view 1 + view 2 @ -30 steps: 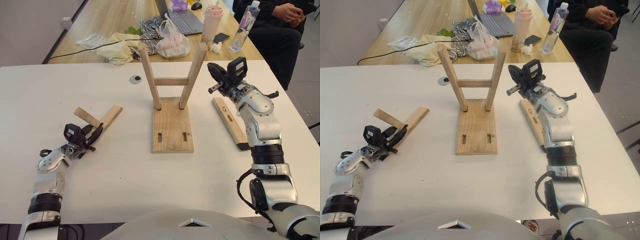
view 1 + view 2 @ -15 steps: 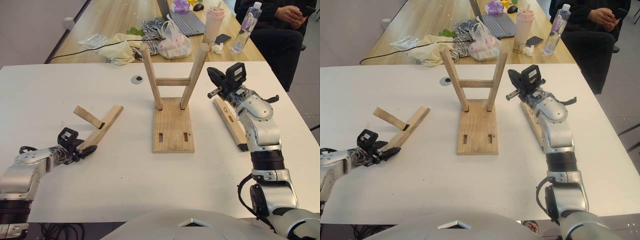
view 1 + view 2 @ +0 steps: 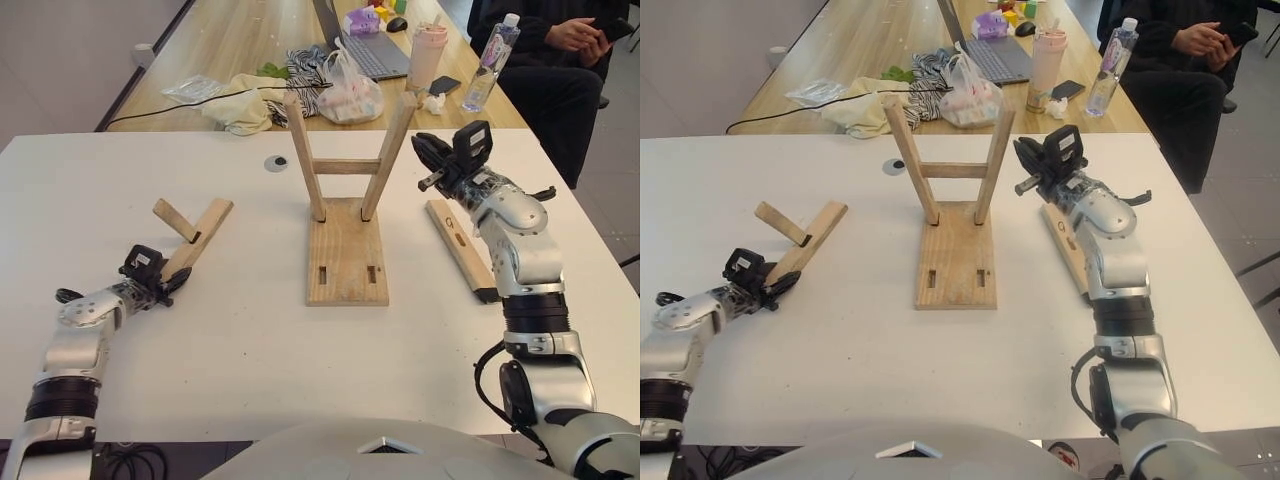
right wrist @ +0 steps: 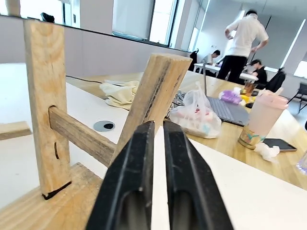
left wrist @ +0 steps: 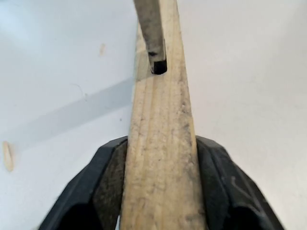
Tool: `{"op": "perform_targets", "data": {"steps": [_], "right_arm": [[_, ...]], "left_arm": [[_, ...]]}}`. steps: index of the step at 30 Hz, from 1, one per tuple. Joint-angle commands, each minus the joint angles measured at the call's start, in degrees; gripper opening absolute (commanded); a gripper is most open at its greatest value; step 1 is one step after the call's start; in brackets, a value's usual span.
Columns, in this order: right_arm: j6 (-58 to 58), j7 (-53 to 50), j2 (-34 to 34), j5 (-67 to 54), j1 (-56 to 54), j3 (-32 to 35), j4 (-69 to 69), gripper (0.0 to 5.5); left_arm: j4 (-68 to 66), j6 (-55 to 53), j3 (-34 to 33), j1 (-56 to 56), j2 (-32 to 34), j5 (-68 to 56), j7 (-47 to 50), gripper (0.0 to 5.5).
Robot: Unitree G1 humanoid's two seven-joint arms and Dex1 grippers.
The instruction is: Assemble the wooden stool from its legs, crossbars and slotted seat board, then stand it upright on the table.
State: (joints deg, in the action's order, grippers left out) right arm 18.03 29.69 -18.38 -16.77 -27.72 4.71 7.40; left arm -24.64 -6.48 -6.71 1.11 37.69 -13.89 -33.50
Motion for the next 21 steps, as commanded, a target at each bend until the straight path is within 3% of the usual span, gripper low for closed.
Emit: {"op": "perform_targets", "data": {"steps": [1, 6, 9, 14, 21], "right_arm": [[13.22, -0.69, 1.74, -11.44, -6.35, 7.16, 3.31, 1.06], [21.37, 0.29, 0.59, -19.58, -14.55, 12.64, 10.12, 1.85], [26.45, 5.85, -2.34, -24.0, -20.63, 14.48, 14.81, 2.34], [35.46, 12.85, -5.86, -32.3, -24.0, 17.76, 14.0, 3.09], [41.77, 15.24, -3.36, -40.82, -14.64, 15.98, -2.27, 4.21]], "left_arm": [[-8.85, 10.07, -3.2, 6.33, -11.43, -2.15, 5.03, 2.0], [-9.38, 17.79, -7.46, 15.94, -17.25, -5.48, 7.59, 2.0], [-1.88, 16.85, -8.19, 19.44, -18.29, -8.62, 6.36, 2.0], [15.91, 3.55, -3.7, 20.58, -18.67, -18.53, -1.47, 2.0], [39.46, -16.08, 0.59, 16.53, -20.58, -37.2, -3.85, 1.99]]}}
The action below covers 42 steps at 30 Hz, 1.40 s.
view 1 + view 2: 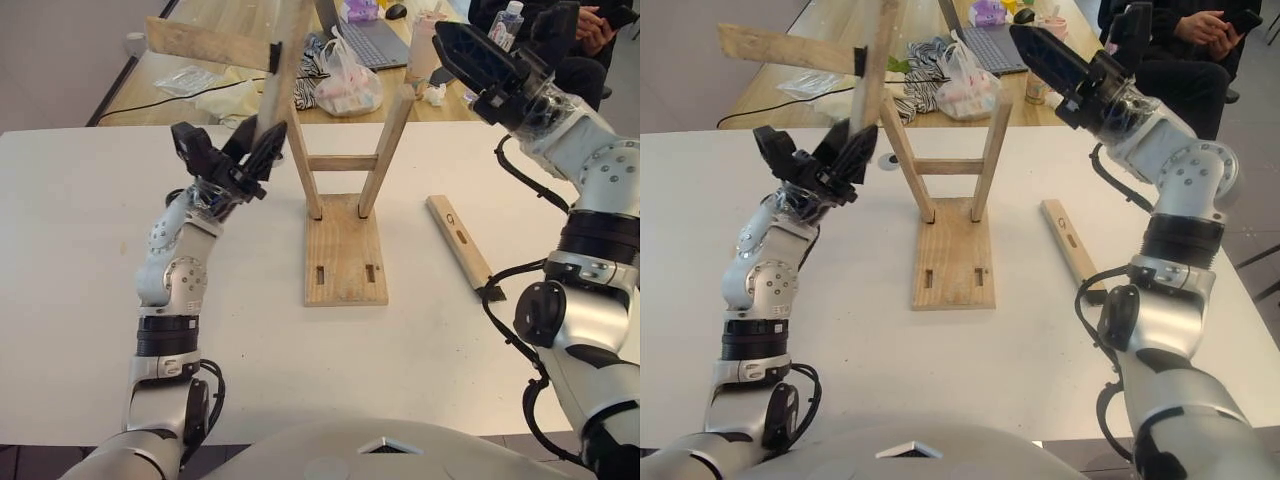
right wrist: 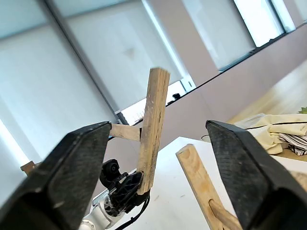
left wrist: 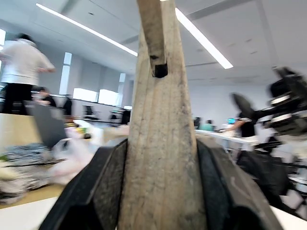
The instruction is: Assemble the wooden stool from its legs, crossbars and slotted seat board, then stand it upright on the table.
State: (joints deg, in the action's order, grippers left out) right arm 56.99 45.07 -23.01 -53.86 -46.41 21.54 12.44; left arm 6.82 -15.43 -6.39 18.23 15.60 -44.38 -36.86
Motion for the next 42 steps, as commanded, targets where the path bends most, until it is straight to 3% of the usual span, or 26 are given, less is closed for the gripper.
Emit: {"op": "perform_targets", "data": {"steps": [1, 7, 14, 19, 24, 31, 35, 38, 42], "right_arm": [[3.22, -0.4, 1.43, -4.8, 5.08, -0.75, -8.97, 4.37], [5.04, 1.72, 0.21, -11.33, 5.39, -0.39, -10.31, 5.31], [12.87, -0.77, 0.04, -28.33, 4.41, 3.54, -7.22, 5.4], [12.1, -2.79, 0.54, -30.08, 5.86, 1.95, -8.4, 4.55], [7.2, -4.18, -0.39, -23.85, 4.92, 0.46, -5.0, 3.71], [5.92, -0.34, -0.29, -20.13, 5.95, -2.95, -6.75, 2.6], [8.15, 3.15, -1.52, -21.73, 6.35, -3.53, -8.08, 2.57], [7.23, 3.16, -1.25, -20.12, 5.67, -3.73, -6.78, 3.06], [7.54, 3.98, -0.93, -20.9, 5.92, -3.31, -6.97, 2.42]], "left_arm": [[9.45, -9.6, 0.14, -0.39, 2.66, -8.8, -1.25, 1.99], [13.27, -22.14, -0.27, 0.66, 8.92, -18.42, -4.39, 1.99], [9.96, -23.97, 2.91, 1.84, 11.63, -14.36, -10.54, 1.99], [10.46, -22.51, 4.47, 1.51, 11.53, -10.41, -12.89, 1.99], [11.22, -21.66, 5.06, 1.19, 10.78, -8.64, -13.56, 1.99], [10.48, -22.38, 5.38, 0.61, 12.47, -7.63, -16.32, 1.99], [9.65, -23.1, 5.67, -0.02, 12.99, -7.6, -18.17, 1.99], [9.08, -23.12, 5.88, -0.14, 12.96, -7.29, -19.11, 1.99], [8.44, -23.83, 6.34, -0.44, 13.94, -7.1, -20.95, 1.99]]}}
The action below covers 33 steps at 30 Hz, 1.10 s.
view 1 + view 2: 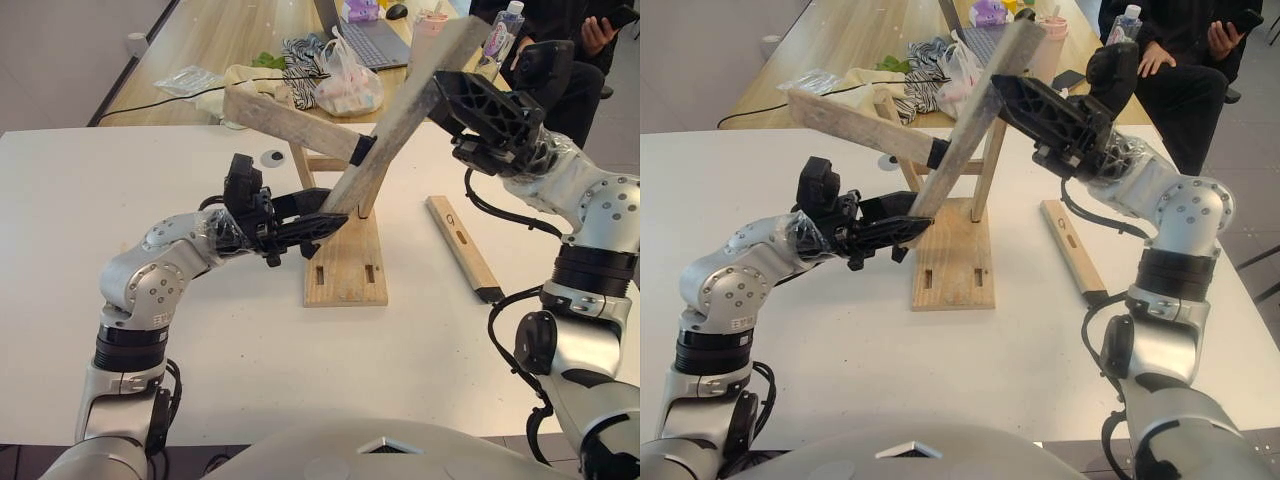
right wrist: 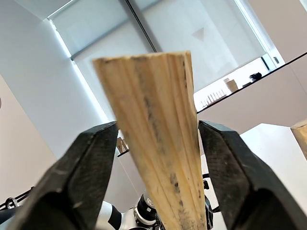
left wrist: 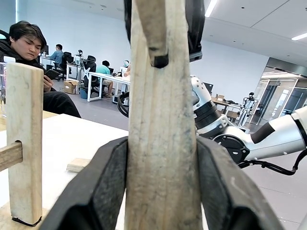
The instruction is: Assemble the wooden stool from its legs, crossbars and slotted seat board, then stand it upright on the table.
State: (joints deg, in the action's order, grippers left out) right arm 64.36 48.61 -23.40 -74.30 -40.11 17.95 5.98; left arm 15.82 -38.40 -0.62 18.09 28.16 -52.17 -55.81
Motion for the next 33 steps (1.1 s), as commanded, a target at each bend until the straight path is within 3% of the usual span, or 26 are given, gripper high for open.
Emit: {"op": "perform_targets", "data": {"steps": [1, 8, 10, 14, 22, 33], "right_arm": [[0.03, 0.04, -0.42, -0.3, -0.55, 0.32, -0.25, 2.36], [-1.32, -0.5, -0.17, 0.61, -0.72, 1.25, 0.36, 2.23], [-2.0, -0.48, -0.58, 1.2, -0.54, 1.8, 0.9, 2.21], [-4.13, 1.15, -2.49, 4.37, -0.02, 2.28, 2.9, 2.16], [-10.12, 8.54, -7.44, 12.23, 4.25, 2.34, 5.36, 2.07], [-25.89, 19.19, -6.74, 26.95, 13.37, -4.24, 7.08, 2.06]], "left_arm": [[-0.68, -0.94, 0.72, -0.45, 1.6, 0.85, -2.4, 1.99], [-4.24, -0.69, -0.07, 0.51, -0.46, 2.18, 1.07, 1.99], [-4.88, -1.43, -1.37, 1.07, -0.98, 0.86, 2.16, 2.49], [-2.99, -2.48, -3.27, 0.29, -1.0, -1.43, 2.79, 2.95], [-0.78, -3.39, -11.31, -6.04, 3.31, -5.84, 0.66, 2.95], [-3.82, -2.18, -8.26, -5.64, 4.32, -0.26, -0.36, 2.95]]}}
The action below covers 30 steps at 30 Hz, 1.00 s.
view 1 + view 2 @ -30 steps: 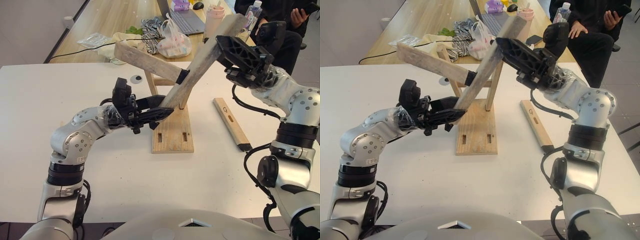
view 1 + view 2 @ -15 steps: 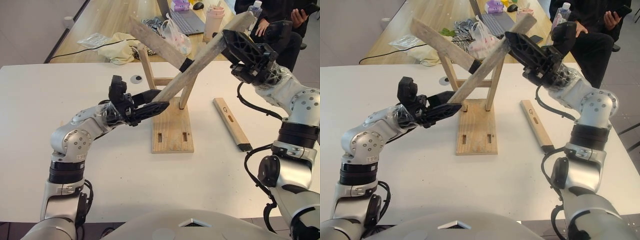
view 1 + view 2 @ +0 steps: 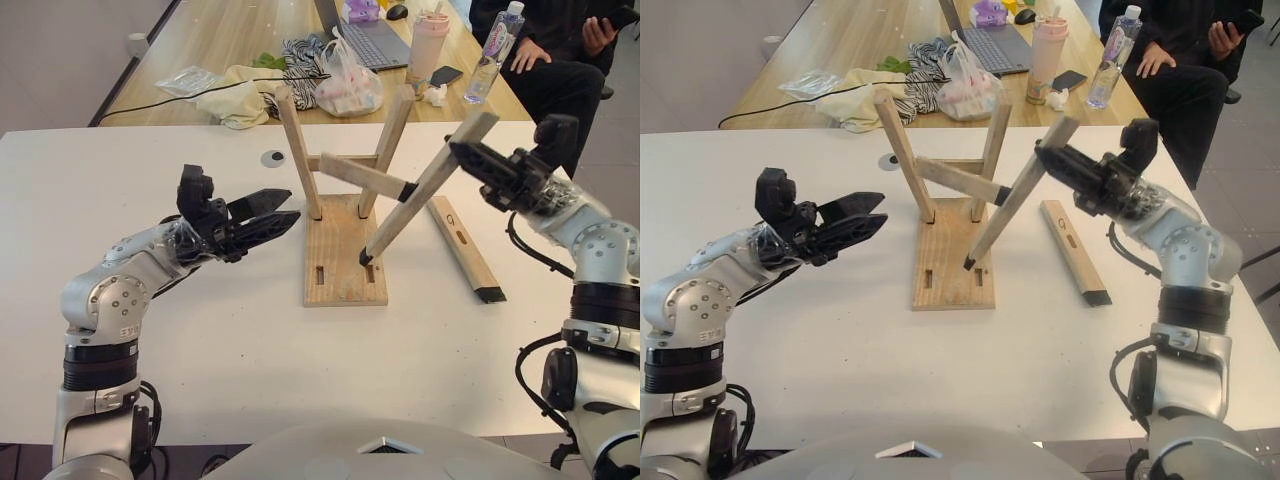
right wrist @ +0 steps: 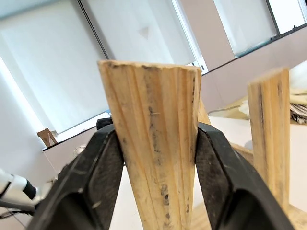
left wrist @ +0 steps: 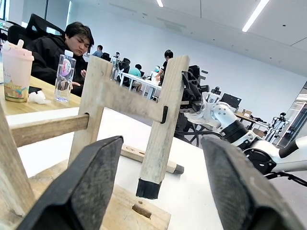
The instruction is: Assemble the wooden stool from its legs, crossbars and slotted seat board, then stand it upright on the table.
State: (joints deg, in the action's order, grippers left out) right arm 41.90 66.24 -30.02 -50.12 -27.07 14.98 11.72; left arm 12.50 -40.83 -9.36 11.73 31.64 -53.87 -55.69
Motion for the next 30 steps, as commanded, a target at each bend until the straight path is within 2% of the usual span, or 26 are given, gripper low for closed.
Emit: {"op": "perform_targets", "data": {"steps": [1, 8, 15, 30], "right_arm": [[-4.2, 1.99, -0.25, 3.75, 0.54, -1.77, 1.61, 2.06], [-8.42, 4.72, -1.01, 9.55, 2.3, -7.03, 2.33, 2.06], [-6.29, 6.4, -4.67, 9.02, 0.68, -7.2, 0.28, 2.05], [-5.47, 7.5, -6.28, 9.2, -1.24, -7.28, -0.94, 2.04]], "left_arm": [[-0.68, 0.2, 0.62, 0.89, 0.88, 1.59, -0.57, 2.95], [-1.64, 0.19, 1.72, 1.62, 0.46, 2.88, -0.55, 2.95], [-1.38, 0.8, 2.19, 0.84, -0.98, 3.64, -0.16, 2.95], [-1.87, 1.34, 2.21, 0.46, -2.29, 4.35, 0.64, 2.95]]}}
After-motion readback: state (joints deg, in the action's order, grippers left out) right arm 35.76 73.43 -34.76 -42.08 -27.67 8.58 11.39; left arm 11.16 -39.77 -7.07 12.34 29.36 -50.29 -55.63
